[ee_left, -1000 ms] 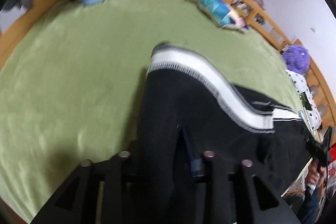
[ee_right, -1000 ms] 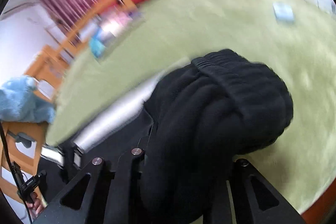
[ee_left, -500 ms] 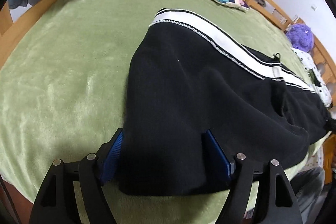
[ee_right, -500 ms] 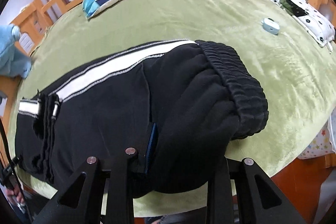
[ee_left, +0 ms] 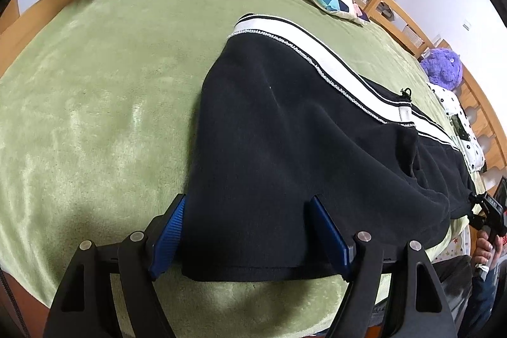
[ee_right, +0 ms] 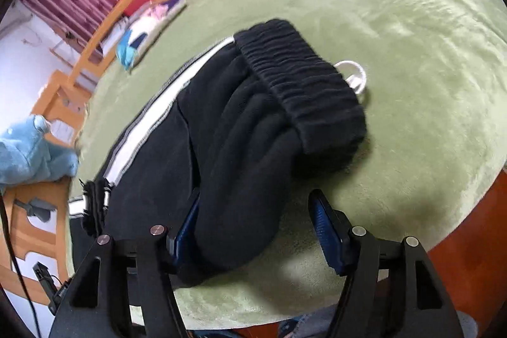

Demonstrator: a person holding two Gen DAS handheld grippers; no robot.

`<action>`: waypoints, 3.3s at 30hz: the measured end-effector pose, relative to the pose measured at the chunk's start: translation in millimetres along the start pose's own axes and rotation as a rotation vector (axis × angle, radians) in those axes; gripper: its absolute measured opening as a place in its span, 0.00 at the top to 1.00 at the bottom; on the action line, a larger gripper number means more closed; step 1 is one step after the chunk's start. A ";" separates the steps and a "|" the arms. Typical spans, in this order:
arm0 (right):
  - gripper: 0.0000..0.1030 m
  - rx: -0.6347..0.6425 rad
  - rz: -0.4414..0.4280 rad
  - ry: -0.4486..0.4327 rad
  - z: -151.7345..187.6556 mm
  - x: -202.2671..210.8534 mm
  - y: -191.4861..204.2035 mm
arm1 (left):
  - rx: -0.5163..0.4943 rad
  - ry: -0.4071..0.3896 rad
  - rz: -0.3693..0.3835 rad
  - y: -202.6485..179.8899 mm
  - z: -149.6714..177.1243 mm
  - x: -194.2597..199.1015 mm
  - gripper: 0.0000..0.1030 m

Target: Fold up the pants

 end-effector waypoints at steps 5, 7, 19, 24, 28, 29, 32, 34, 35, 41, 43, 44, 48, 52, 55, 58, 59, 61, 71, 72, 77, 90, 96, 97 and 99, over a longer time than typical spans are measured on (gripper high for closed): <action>0.34 -0.118 -0.057 -0.049 -19.0 -12.0 -13.1 | 0.026 0.001 -0.011 -0.3 -3.6 -2.6 0.24; 0.34 -0.180 -0.076 -0.094 -29.5 -15.1 -17.9 | 0.038 -0.002 -0.014 -1.2 -4.7 -3.1 0.24; 0.32 0.186 0.040 -0.249 -63.4 10.8 33.0 | 0.042 -0.028 -0.019 -5.8 -4.3 -4.8 0.24; 0.31 0.037 0.106 -0.043 -40.6 -15.7 -33.9 | 0.043 -0.023 -0.006 -2.4 -4.5 -3.3 0.24; 0.32 0.134 0.236 -0.128 -20.2 17.2 -14.1 | 0.050 -0.027 0.001 -1.6 -7.4 -0.6 0.24; 0.35 0.186 0.281 -0.160 -14.5 25.6 1.9 | 0.050 -0.034 0.007 -1.8 -8.7 1.1 0.24; 0.36 0.333 0.326 -0.235 -7.2 41.7 59.3 | 0.053 -0.046 0.013 -1.9 -10.8 3.8 0.24; 0.36 0.422 0.291 -0.258 0.1 45.1 104.9 | 0.057 -0.052 0.020 -1.2 -11.3 5.3 0.24; 0.40 0.464 0.259 -0.252 4.9 41.3 127.7 | 0.059 -0.055 0.025 -1.0 -11.3 6.2 0.25; 0.63 0.651 0.030 -0.074 65.9 -27.0 247.5 | 0.029 -0.142 -0.042 2.2 -8.5 23.3 0.25; 0.63 0.679 -0.023 -0.011 86.8 -49.7 272.5 | 0.007 -0.179 -0.086 2.6 -8.1 29.4 0.24; 0.63 0.685 -0.040 0.008 92.1 -57.7 276.4 | -0.001 -0.193 -0.096 2.5 -7.9 31.8 0.24; 0.63 0.698 -0.080 0.074 132.0 -77.1 304.0 | 0.006 -0.220 -0.088 4.9 -8.7 36.3 0.24; 0.70 0.697 -0.047 0.137 146.3 -98.1 309.5 | 0.014 -0.229 -0.085 4.4 -10.4 38.4 0.24; 0.95 0.717 -0.048 0.177 150.6 -113.0 309.0 | 0.012 -0.231 -0.085 0.6 -11.1 38.1 0.24; 0.95 0.654 -0.095 0.056 129.3 -89.9 303.7 | 0.008 -0.236 -0.091 -2.7 -9.9 39.4 0.24; 0.95 0.590 -0.129 0.046 118.6 -84.6 298.1 | 0.008 -0.238 -0.090 -3.5 -9.0 40.5 0.24; 0.95 0.480 -0.145 0.084 102.1 -86.9 285.1 | 0.005 -0.242 -0.088 -4.9 -9.0 41.2 0.24; 0.71 0.605 -0.070 0.175 141.6 -87.3 284.3 | -0.009 -0.240 -0.102 -12.9 -9.1 40.5 0.24; 0.65 0.600 -0.076 0.178 143.3 -81.2 282.9 | -0.012 -0.238 -0.107 -13.5 -9.1 39.7 0.24; 0.49 0.605 -0.040 0.174 145.6 -74.5 267.4 | -0.014 -0.233 -0.107 -15.2 -10.8 38.9 0.24; 0.85 0.600 -0.095 0.147 152.8 -85.1 259.6 | -0.034 -0.250 -0.208 -29.8 -14.0 44.3 0.24; 0.86 0.559 -0.154 0.130 143.9 -77.7 253.7 | -0.017 -0.189 -0.108 -24.6 -10.7 37.2 0.24; 0.84 0.579 -0.128 0.156 149.2 -85.9 251.4 | -0.012 -0.180 -0.089 -23.1 -9.9 35.5 0.24; 0.78 0.597 -0.114 0.173 154.6 -93.9 250.5 | -0.001 -0.168 -0.073 -20.3 -8.4 33.6 0.24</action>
Point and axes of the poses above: each gripper's, at about its wrist camera, not at the fingertips, and x roughly against the way its jaws point, y to its left, z to its underside, the point moved 3 cm from there along -x, roughly the way its jaws point, and after that the axes turned 4 degrees about -x, right-handed, at the moved point
